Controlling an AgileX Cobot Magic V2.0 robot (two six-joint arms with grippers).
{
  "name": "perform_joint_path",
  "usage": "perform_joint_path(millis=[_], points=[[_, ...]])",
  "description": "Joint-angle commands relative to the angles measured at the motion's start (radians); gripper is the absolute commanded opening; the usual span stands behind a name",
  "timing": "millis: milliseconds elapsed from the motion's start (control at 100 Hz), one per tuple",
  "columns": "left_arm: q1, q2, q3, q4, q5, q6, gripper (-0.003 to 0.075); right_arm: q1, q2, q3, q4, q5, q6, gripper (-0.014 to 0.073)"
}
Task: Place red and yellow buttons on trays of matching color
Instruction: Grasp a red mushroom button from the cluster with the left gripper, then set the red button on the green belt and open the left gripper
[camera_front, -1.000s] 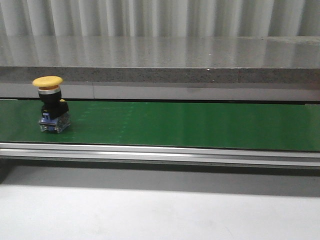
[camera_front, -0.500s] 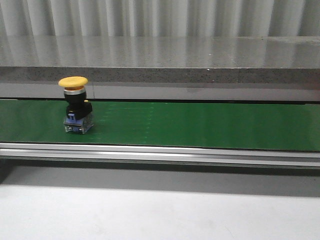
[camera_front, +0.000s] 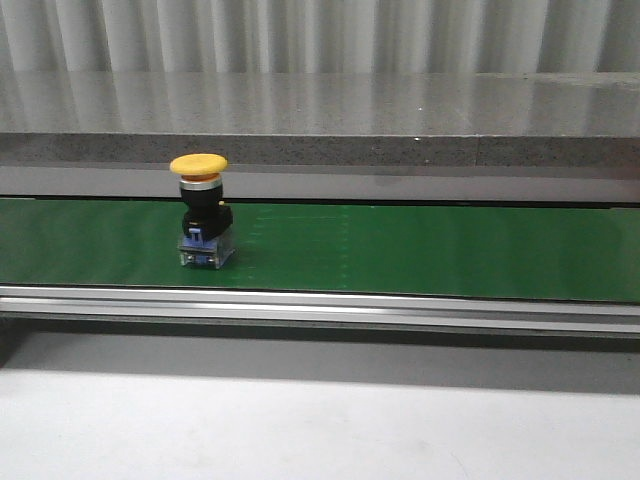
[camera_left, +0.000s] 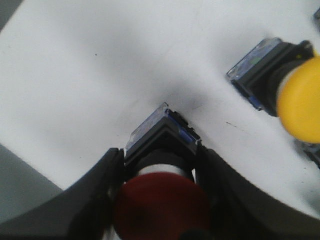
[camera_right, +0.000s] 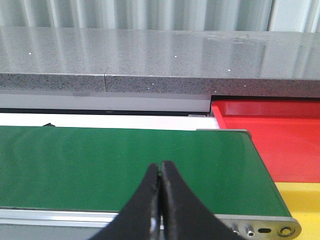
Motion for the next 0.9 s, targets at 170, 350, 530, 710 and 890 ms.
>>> perform_joint_path(millis=[170,350,530,710,890], points=[[-0.006,-0.259,-0.031,-0.007,0.011,0.083,0.0122,-0.002,-0.014,-0.02,-0.013,-0.075,-0.004,-0.0064],[-0.105,-0.295,-0.103,-0.021,0.073,0.093,0.0122,-0.002,-0.014,-0.02,-0.013,-0.075,-0.004,-0.0064],[-0.253,-0.295,-0.182,0.001,0.125,0.095,0.0122,-0.002,-0.014,-0.02,-0.013,-0.075,-0.004,-0.0064],[-0.383,-0.265,-0.198,0.001,0.127,0.095,0.0122,-0.002,-0.014,-0.02,-0.013,-0.075,-0.004,-0.0064],[-0.487,-0.198,-0.2,-0.014,0.125,0.095,0.0122,-0.002,-0.014,-0.02,-0.013,-0.075,-0.004,-0.0064]])
